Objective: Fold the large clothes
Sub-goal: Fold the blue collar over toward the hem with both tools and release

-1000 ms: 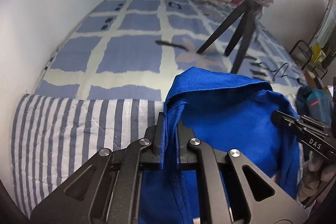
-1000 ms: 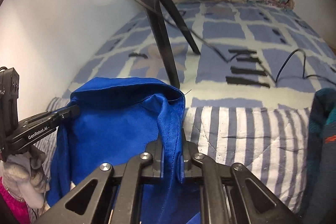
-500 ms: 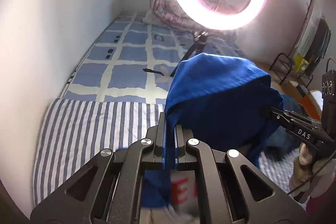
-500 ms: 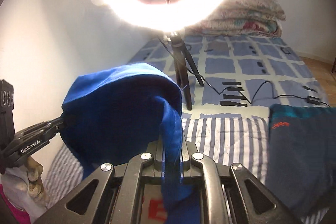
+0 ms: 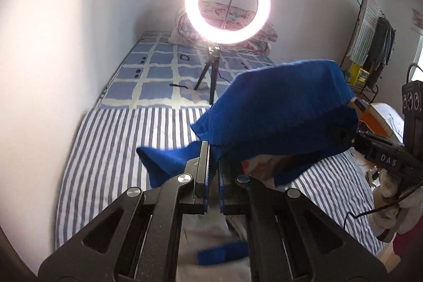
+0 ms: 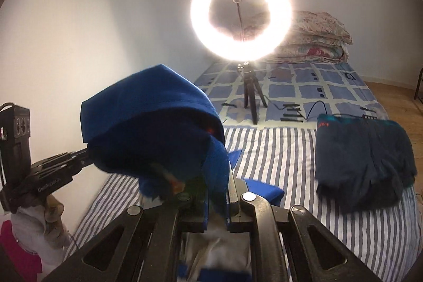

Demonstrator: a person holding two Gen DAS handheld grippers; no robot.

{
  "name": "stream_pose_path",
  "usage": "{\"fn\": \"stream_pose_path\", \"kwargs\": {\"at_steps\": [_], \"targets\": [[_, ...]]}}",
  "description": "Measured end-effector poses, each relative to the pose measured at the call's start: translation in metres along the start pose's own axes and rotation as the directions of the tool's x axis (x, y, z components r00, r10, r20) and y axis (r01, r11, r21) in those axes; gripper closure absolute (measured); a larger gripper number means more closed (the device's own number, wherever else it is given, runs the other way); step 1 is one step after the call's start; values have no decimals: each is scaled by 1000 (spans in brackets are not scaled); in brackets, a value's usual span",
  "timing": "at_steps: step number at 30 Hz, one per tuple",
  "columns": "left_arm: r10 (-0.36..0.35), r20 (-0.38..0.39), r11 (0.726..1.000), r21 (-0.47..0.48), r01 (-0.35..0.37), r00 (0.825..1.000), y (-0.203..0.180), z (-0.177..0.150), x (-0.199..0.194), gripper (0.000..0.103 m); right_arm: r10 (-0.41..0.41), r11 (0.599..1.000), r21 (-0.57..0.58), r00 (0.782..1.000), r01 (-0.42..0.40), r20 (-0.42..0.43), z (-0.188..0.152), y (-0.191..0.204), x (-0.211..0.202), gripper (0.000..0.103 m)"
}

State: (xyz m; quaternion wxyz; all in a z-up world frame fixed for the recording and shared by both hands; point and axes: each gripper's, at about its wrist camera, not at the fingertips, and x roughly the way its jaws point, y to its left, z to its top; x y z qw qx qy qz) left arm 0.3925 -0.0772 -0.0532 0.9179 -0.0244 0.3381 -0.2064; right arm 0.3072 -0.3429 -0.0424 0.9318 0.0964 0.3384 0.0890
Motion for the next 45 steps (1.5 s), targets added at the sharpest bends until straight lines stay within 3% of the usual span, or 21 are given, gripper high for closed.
{"fn": "stream_pose_path", "kwargs": {"at_steps": [7,15,18,23,27,29,30,31,32,34,35,37,39,41,45], "targets": [[-26,-57,999,18,27,998,-15,-86,-28,100,-3,1000,5,1000,3,-16,-89,9,-42,97],[-46,-128,998,46,52,991,-28,-180,-51,100,-21,1000,-19,999,20,-49,-176,23,-63,97],[-19,-151,996,84,32,988,-29,-208,-55,100,-45,999,-34,996,42,-78,-205,23,-61,97],[-15,-224,994,98,38,974,-26,-245,-64,100,-112,983,-161,987,93,-118,-234,28,-59,96],[-40,-289,993,96,70,956,-21,-263,-84,100,-145,943,-321,975,85,-169,-253,36,-74,88],[-59,-281,994,68,82,958,-15,-262,-97,100,-130,939,-338,976,64,-176,-256,32,-90,82],[-73,-269,995,44,88,960,-11,-258,-104,99,-118,945,-322,977,56,-176,-259,30,-99,78],[-94,-255,995,2,98,962,-3,-251,-108,92,-95,956,-289,980,42,-172,-258,25,-106,76],[-109,-247,994,-30,104,963,2,-247,-109,73,-67,969,-248,983,23,-170,-255,19,-111,74],[-136,-211,983,-150,106,968,21,-234,-104,45,28,994,-101,986,-45,-166,-248,1,-119,67],[-144,-202,975,-194,105,969,30,-231,-101,44,55,997,-52,985,-65,-163,-246,-6,-119,64],[-171,-213,948,-300,103,962,49,-223,-86,44,113,992,72,982,-103,-152,-240,-22,-114,48],[-165,-226,941,-328,84,960,58,-215,-72,44,146,983,130,976,-125,-160,-238,-33,-103,45],[-168,-221,928,-365,79,961,66,-209,-60,44,147,977,178,974,-116,-170,-236,-43,-89,45],[-235,-213,861,-498,102,948,86,-205,-36,44,194,947,288,969,-144,-153,-230,-58,-65,50]]}}
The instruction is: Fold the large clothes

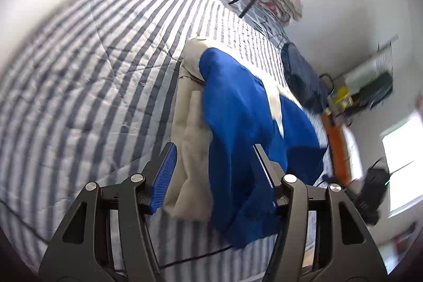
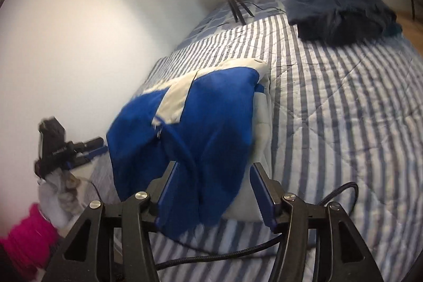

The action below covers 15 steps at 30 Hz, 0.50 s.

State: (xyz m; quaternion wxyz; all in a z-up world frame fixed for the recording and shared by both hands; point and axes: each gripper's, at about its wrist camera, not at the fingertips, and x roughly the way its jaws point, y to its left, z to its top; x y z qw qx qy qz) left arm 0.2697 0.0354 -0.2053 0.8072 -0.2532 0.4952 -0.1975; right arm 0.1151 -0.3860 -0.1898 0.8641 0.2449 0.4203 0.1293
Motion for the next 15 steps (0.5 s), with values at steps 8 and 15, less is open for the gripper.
{"fn": "stream_pose_path", "kwargs": {"at_steps": [8,15], "targets": [[-48,-104,998,28,51,993,-7,11,46,102,86,991,111,991,-74,-101,8,-13,43,99],[-106,-100,994,1,106,989,-20,-14,5,103,165,975,160,984,-152,-72,3,0,-2,103]]}}
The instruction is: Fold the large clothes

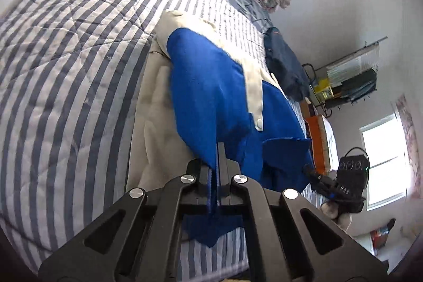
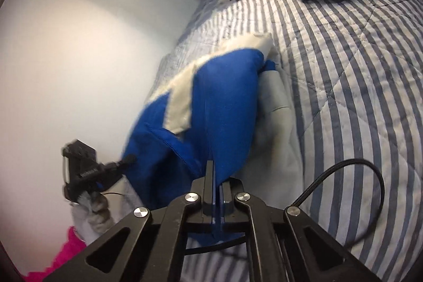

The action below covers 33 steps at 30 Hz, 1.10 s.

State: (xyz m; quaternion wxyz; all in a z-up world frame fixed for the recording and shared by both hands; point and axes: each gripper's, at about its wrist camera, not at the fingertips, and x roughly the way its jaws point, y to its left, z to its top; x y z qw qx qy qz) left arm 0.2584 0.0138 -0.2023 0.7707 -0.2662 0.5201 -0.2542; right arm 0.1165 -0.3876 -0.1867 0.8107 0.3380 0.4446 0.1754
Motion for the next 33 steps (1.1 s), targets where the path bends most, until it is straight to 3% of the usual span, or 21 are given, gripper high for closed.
{"fn": "stream_pose_path", "kwargs": {"at_steps": [3,5,8,14,16,19,23,26,29,33], "targets": [[67,-28,998,3,-67,997,17,-12,-1,103,-11,1000,16,1000,11,-17,-11,-9,-4,103],[62,-84,995,-75,-69,994,41,-21,15,103,-59,997,45,996,62,-67,-19,-23,11,103],[72,-111,991,-103,-84,991,54,-27,28,103,-133,990,34,986,137,-102,-25,-33,30,103],[211,-93,976,68,-205,973,21,-30,18,102,-262,959,-148,957,243,-125,-20,-1,30,99],[244,-87,967,102,-235,966,10,-33,6,102,-301,940,-198,948,277,-106,-18,13,18,83],[309,-5,937,174,-303,951,-8,-34,-18,102,-369,892,-284,930,353,-3,-13,36,-6,76],[310,117,920,215,-329,943,-29,-18,-40,102,-337,865,-346,932,363,135,6,55,-21,75],[303,168,898,281,-340,938,-50,3,-31,102,-294,852,-403,942,335,162,24,66,-4,74],[312,202,869,335,-365,928,-68,32,-7,102,-321,809,-460,931,365,174,43,72,30,74],[289,172,895,299,-330,942,-60,65,26,102,-318,826,-449,940,340,126,70,65,64,77]]}}
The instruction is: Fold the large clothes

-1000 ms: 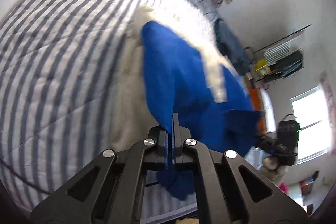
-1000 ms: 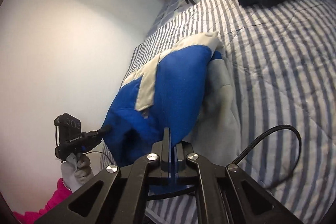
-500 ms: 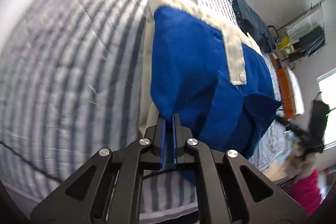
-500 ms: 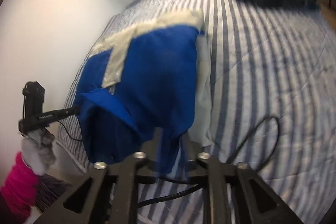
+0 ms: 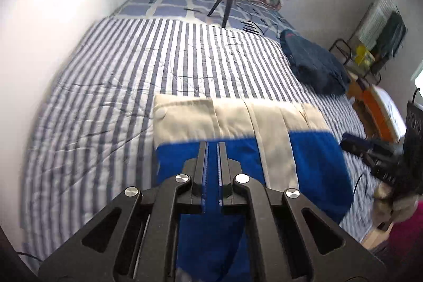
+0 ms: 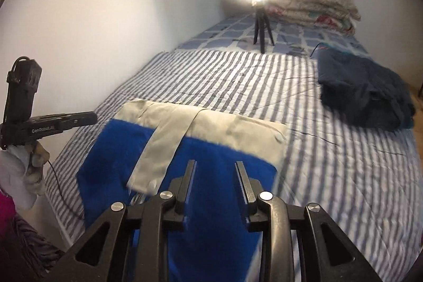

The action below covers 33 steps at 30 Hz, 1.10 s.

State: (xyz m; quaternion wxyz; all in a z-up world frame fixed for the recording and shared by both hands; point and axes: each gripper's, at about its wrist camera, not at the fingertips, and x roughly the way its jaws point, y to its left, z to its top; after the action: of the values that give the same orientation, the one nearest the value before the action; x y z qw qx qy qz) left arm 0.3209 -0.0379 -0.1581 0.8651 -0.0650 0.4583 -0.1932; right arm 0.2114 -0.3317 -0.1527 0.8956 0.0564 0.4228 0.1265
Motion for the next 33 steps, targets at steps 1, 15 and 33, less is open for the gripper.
{"fn": "stream_pose_path", "kwargs": {"at_steps": [1,15,33], "targets": [[-4,-13,1000,-1,4,1000,3,3,8,102,0,1000,9,1000,0,-9,3,-4,8,78],[1,-150,999,-53,-9,989,36,0,97,101,-11,999,45,986,19,-167,-12,-33,85,79],[-63,-77,992,105,71,995,-19,-47,-6,101,280,933,-214,958,-287,-65,-55,51,-71,79]]}}
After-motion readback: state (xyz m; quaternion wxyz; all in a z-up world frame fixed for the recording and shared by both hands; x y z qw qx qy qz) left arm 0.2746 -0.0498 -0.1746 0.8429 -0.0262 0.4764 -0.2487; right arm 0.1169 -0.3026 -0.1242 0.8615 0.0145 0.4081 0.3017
